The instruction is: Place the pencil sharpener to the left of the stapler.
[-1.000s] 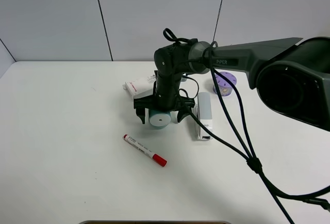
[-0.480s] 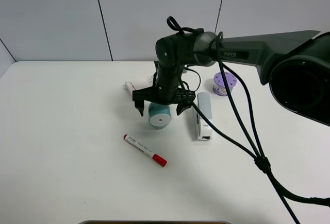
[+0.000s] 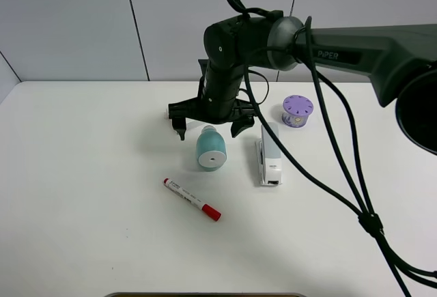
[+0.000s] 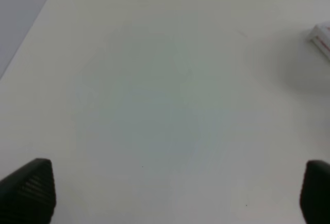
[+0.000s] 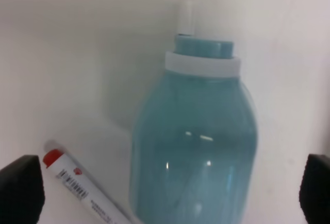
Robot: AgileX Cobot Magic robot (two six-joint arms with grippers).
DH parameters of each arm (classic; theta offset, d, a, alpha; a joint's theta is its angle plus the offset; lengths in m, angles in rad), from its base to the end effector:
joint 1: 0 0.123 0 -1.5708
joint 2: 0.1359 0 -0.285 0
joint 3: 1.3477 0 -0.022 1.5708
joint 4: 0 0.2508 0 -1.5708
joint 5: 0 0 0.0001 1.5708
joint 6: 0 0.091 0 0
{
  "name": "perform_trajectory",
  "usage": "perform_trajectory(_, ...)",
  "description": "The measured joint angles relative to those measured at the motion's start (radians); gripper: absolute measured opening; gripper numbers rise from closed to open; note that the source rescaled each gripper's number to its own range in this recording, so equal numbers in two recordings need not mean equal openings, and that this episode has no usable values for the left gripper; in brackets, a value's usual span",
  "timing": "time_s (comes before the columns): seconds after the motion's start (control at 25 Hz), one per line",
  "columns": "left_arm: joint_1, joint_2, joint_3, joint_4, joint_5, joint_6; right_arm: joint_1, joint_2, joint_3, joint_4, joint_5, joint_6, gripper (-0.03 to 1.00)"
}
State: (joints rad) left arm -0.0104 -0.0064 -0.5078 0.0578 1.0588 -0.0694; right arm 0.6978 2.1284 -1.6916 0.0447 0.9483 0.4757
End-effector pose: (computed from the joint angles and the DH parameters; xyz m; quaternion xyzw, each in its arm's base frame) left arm -0.0067 0.0047 0.2797 -0.0263 0.8482 0.0078 0.5289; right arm 0.3425 0.2915 0.1893 -0.0994 0.9855 0.0917 0.1023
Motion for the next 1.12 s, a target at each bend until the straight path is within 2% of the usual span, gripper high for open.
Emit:
perform_trajectory(0.4, 0.0, 0.0, 0.0, 0.0, 0.0, 0.0, -0.031, -0.169, 0.0, -0.108, 0.068, -0.013, 1.0)
perform_trajectory(0.84, 0.0, 0.0, 0.0, 0.0, 0.0, 0.0, -0.167, -0.339, 0.0, -0.114, 0.148, -0.209, 1.0)
perform_trajectory(1.12, 0.0, 0.0, 0.0, 0.0, 0.0, 0.0, -0.244, -0.428, 0.002, -0.114, 0.23, -0.28, 1.0)
